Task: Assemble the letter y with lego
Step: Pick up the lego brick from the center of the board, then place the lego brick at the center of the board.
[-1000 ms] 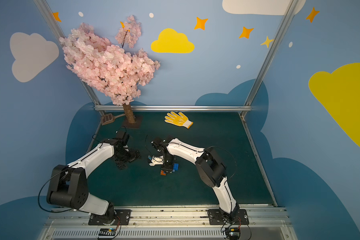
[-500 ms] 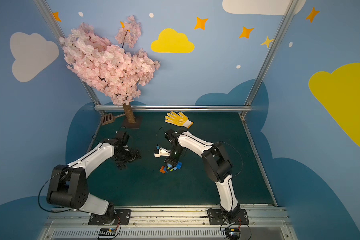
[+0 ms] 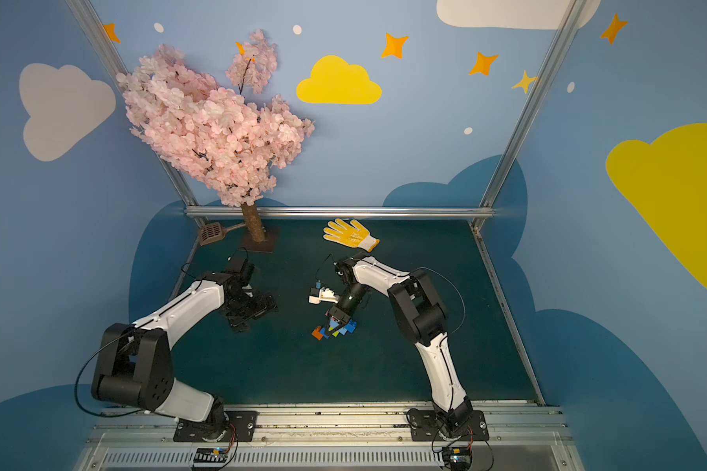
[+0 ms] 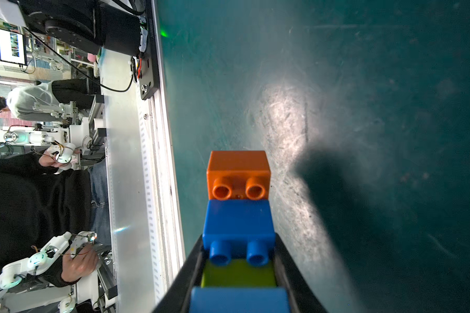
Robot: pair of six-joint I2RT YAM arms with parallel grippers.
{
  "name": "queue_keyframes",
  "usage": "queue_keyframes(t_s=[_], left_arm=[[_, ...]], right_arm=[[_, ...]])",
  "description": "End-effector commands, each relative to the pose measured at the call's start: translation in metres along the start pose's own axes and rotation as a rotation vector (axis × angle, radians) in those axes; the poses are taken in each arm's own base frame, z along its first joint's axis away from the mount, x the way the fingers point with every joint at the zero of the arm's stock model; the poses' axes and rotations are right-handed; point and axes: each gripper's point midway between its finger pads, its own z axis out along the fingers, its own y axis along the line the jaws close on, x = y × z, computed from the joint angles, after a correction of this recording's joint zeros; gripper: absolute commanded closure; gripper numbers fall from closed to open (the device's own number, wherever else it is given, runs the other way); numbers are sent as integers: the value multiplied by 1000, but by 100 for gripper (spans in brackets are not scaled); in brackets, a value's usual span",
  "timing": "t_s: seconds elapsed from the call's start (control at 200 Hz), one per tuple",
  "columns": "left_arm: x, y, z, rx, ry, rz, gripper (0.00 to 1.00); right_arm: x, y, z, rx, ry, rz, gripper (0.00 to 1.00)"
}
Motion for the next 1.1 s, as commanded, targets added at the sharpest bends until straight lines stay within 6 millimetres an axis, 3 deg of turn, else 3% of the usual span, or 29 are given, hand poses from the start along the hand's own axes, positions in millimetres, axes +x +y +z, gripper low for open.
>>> queue_keyframes(t_s=[0.0,0.37,0.711,1.096], left_arm=[[4,1,3,-3,17,5,0],[5,2,2,-7,15,7,0],[4,3,1,-13,12,11,0],[2,1,-2,-13,5,15,0]], right_arm=[[-5,-2,0,-28,-15,11,96],[1,-17,4,-48,-19,63,90],[3,-32,2,-63,-80,93,64],[8,-41,6,-87,-92,127,58]])
